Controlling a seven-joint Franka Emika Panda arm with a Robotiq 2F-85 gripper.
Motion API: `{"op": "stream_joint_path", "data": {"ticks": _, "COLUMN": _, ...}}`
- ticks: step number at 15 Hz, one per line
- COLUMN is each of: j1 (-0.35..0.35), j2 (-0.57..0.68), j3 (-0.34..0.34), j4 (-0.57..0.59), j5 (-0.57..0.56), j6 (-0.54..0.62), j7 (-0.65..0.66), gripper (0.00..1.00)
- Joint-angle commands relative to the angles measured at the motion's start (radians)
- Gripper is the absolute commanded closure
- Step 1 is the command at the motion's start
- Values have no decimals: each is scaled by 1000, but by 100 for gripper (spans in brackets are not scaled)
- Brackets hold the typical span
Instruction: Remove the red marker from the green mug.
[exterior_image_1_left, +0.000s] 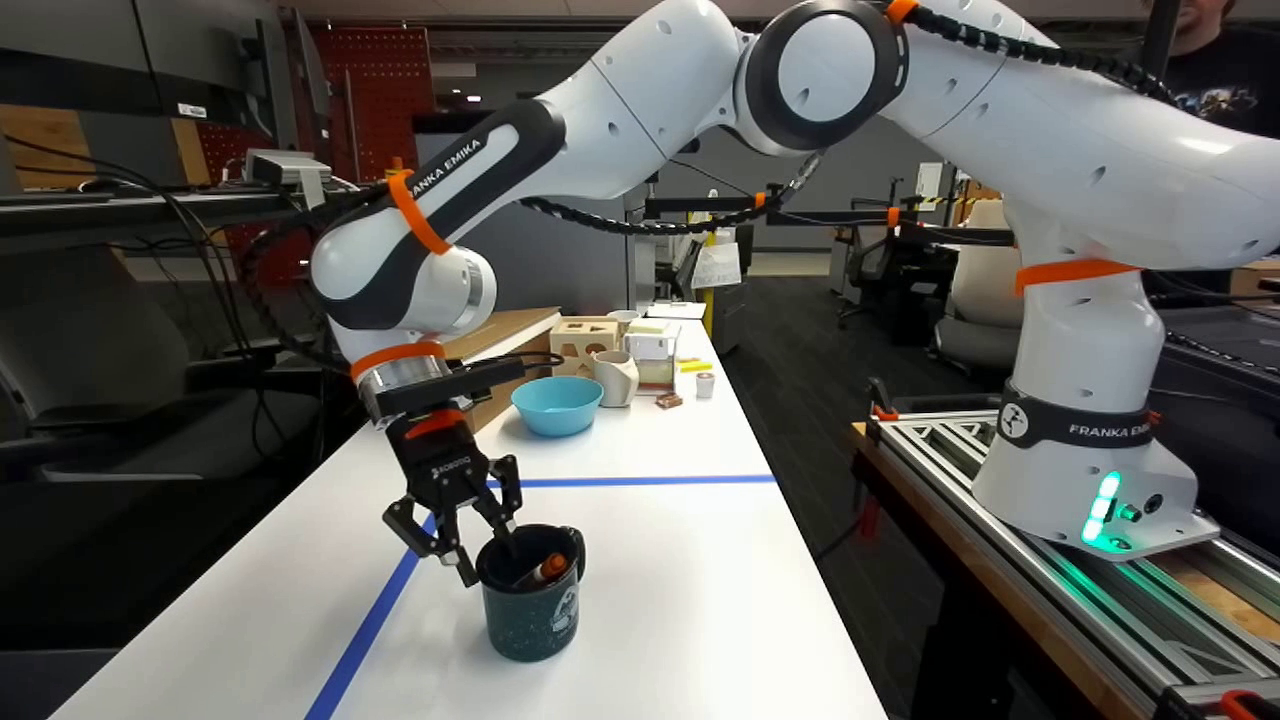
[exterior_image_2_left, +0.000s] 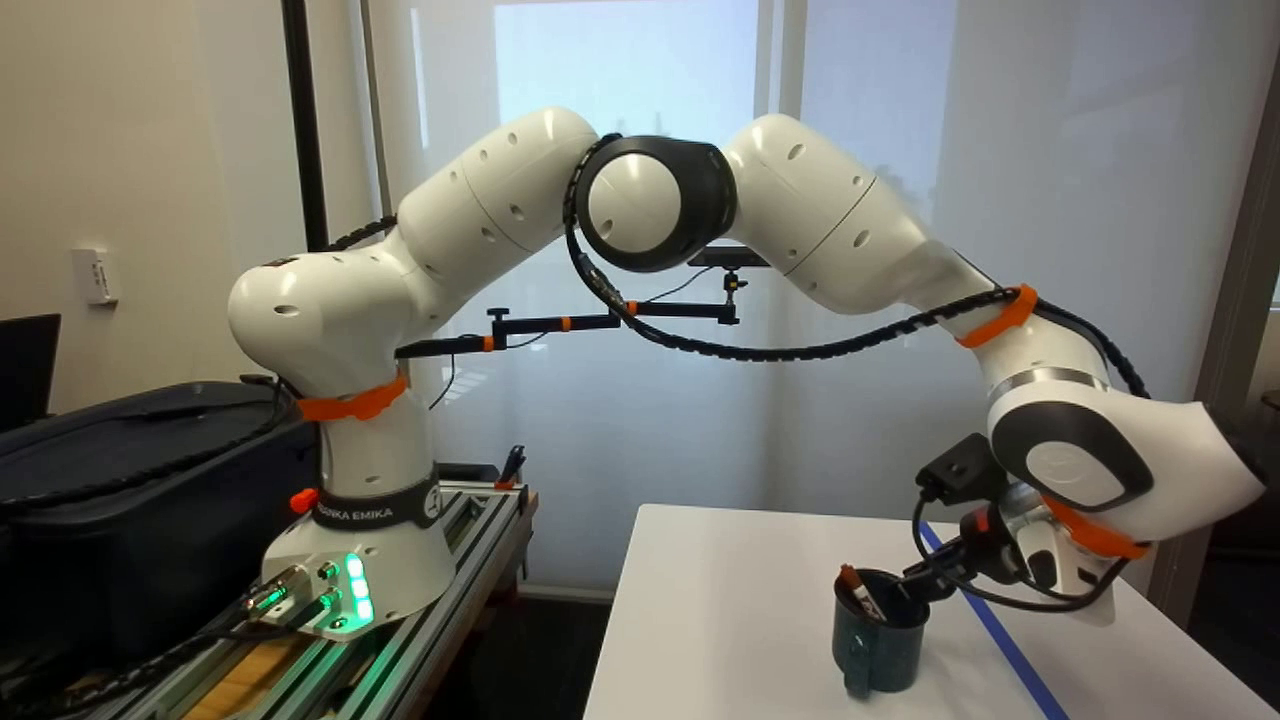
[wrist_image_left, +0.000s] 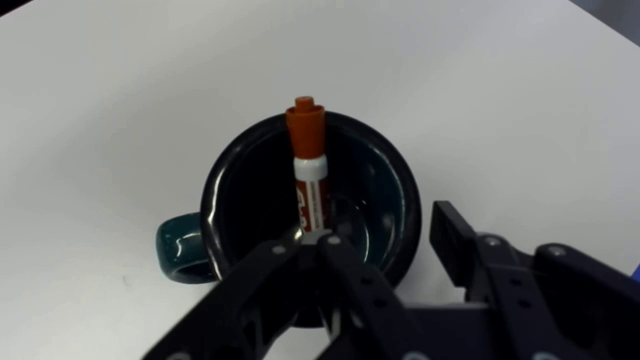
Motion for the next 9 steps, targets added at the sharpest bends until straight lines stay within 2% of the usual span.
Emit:
{"op": "stream_joint_path", "data": {"ticks": 1, "j1": 6, "j2": -28, "j3": 1, "j4": -18, "j5": 15, "j6": -17, "j7": -9, "gripper": 52}}
{"op": "stream_joint_path", "data": {"ticks": 9, "j1": 4, "j2": -116, "j3": -11, "j4": -87, "j5": 10, "j6": -32, "j7": -3, "gripper": 56}}
